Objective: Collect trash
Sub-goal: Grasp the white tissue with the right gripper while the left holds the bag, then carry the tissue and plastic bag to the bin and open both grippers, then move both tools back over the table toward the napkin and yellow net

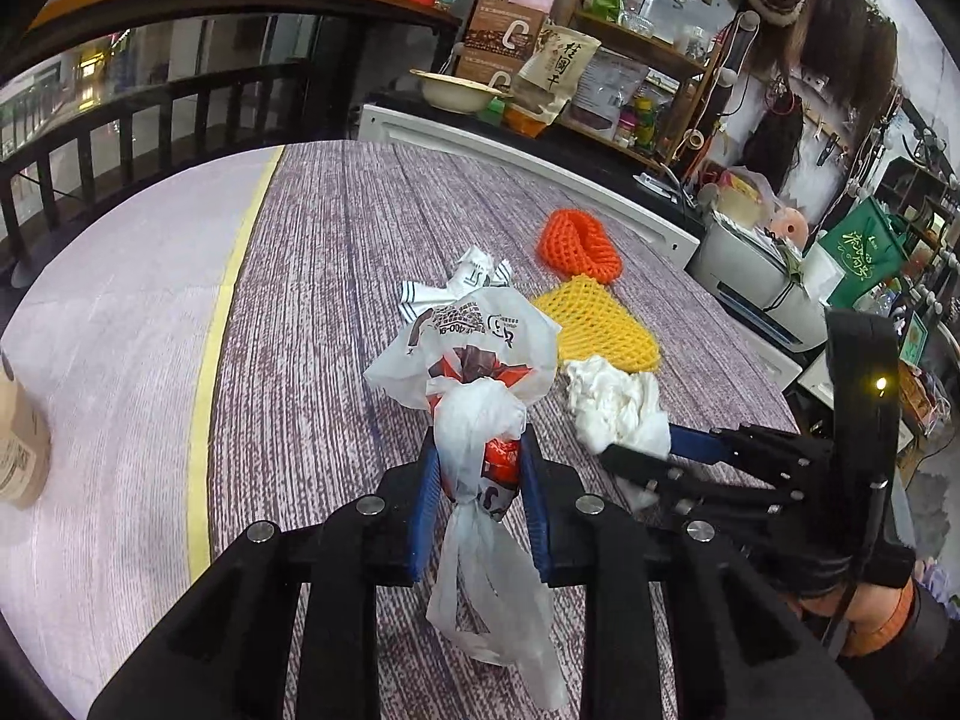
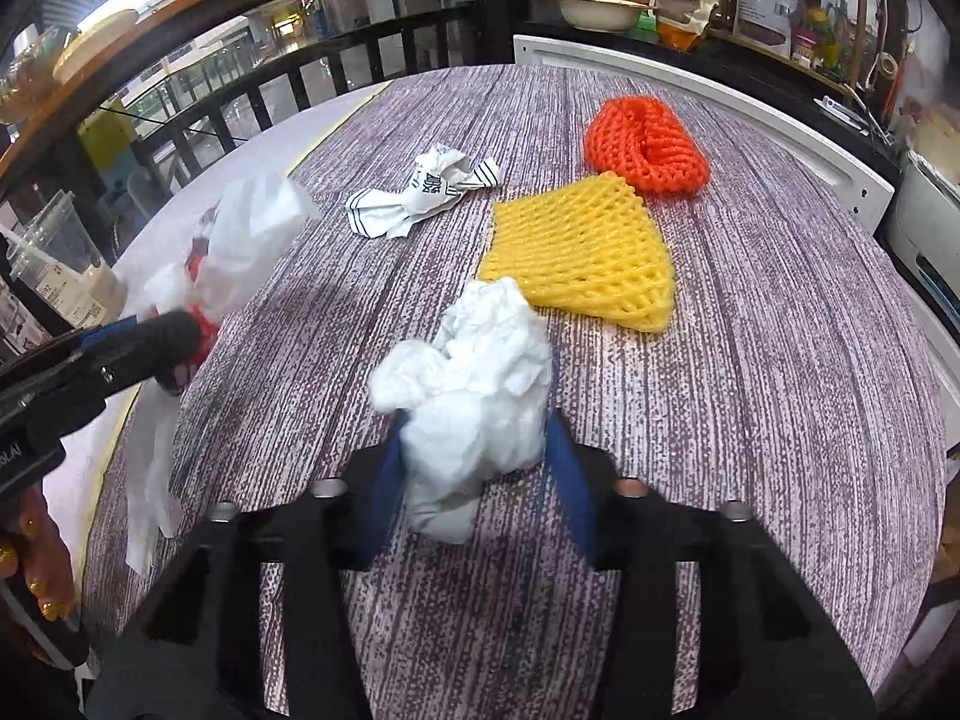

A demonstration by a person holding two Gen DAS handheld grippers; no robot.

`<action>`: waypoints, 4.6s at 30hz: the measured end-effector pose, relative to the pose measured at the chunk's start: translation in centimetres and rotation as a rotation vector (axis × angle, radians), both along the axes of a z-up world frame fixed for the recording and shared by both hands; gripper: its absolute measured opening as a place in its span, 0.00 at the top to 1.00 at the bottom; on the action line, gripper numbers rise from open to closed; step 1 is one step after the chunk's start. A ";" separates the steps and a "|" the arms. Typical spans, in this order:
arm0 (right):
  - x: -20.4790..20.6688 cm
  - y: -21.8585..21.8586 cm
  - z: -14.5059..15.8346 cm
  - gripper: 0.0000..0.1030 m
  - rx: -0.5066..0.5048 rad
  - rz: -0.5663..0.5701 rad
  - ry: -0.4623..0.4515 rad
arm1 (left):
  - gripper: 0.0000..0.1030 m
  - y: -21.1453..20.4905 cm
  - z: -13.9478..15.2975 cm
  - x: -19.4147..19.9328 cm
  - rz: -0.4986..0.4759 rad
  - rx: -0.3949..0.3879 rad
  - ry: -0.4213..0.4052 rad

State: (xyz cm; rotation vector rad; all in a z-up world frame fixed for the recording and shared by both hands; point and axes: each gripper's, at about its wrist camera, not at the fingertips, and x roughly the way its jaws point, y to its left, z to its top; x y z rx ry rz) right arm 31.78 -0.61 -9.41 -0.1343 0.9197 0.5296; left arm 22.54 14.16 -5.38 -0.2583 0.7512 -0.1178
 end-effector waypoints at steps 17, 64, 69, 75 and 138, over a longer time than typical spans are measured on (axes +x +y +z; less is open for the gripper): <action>-7.8 -10.2 3.9 0.68 0.055 -0.085 -0.160 | 0.76 -6.3 -0.4 -2.3 -0.124 0.006 0.013; -13.6 -37.6 -4.0 0.28 0.000 -0.698 -0.012 | 0.75 -32.2 -2.6 -2.4 -0.546 0.029 0.096; -14.6 -38.7 -2.5 0.25 0.046 -0.762 -0.066 | 0.75 -32.9 -2.9 -2.5 -0.560 0.037 0.103; -16.0 -39.7 0.0 0.24 0.095 -0.830 -0.166 | 0.75 -34.5 -3.4 -2.7 -0.589 0.047 0.112; -18.7 -38.1 4.0 0.08 0.208 -0.771 -0.362 | 0.09 -35.0 -3.1 -3.4 -0.662 0.067 0.055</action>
